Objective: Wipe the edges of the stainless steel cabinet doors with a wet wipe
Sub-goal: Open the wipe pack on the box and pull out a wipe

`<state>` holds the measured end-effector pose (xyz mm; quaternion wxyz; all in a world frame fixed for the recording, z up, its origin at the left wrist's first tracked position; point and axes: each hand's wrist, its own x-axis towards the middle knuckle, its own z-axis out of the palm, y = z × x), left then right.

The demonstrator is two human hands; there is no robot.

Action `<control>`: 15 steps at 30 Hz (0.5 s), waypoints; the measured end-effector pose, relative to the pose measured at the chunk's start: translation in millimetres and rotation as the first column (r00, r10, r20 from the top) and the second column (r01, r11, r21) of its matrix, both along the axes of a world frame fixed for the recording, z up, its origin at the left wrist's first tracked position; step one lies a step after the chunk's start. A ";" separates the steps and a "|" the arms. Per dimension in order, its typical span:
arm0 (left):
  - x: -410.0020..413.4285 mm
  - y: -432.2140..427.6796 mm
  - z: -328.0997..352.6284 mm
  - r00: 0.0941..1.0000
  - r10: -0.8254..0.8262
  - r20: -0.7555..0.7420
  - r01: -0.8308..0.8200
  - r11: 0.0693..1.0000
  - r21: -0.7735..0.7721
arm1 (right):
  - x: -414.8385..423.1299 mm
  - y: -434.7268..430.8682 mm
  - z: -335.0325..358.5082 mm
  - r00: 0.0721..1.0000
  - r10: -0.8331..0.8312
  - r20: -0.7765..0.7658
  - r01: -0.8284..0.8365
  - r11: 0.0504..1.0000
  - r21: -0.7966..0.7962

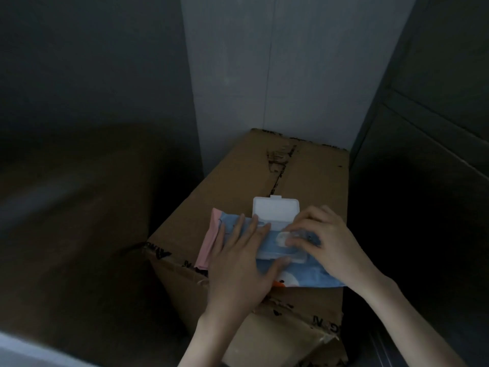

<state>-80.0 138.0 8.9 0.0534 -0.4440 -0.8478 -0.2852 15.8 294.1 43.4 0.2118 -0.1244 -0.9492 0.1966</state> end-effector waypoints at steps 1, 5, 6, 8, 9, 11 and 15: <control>0.8 0.6 0.0 1.000 0.009 -0.001 -0.009 1.000 -0.003 | -2.2 -2.5 -0.7 1.000 -0.019 -0.023 0.020 0.997 0.070; 2.0 6.8 2.7 0.998 0.057 0.016 -0.057 0.998 0.014 | -9.1 -10.4 -2.2 0.983 -0.087 -0.163 0.122 0.969 0.215; 2.3 8.3 3.6 0.998 0.060 0.029 -0.061 0.998 0.015 | -9.6 -11.8 -2.2 0.975 -0.083 -0.205 0.130 0.965 0.228; 3.4 10.0 4.2 0.997 0.066 0.039 -0.066 0.998 0.014 | -9.1 -14.8 -3.0 0.962 -0.076 -0.263 0.147 0.953 0.264; 3.8 10.1 4.2 0.997 0.067 0.038 -0.068 0.998 0.013 | -8.1 -16.2 -3.8 0.956 -0.076 -0.283 0.157 0.949 0.274; 4.2 9.8 3.4 0.997 0.067 0.025 -0.068 0.998 0.011 | -5.8 -18.6 -4.5 0.938 -0.086 -0.336 0.179 0.950 0.256; 2.3 11.7 -0.4 0.998 0.068 0.015 -0.068 0.998 0.014 | -5.5 -22.5 4.9 0.871 -0.121 -0.477 0.199 0.973 0.116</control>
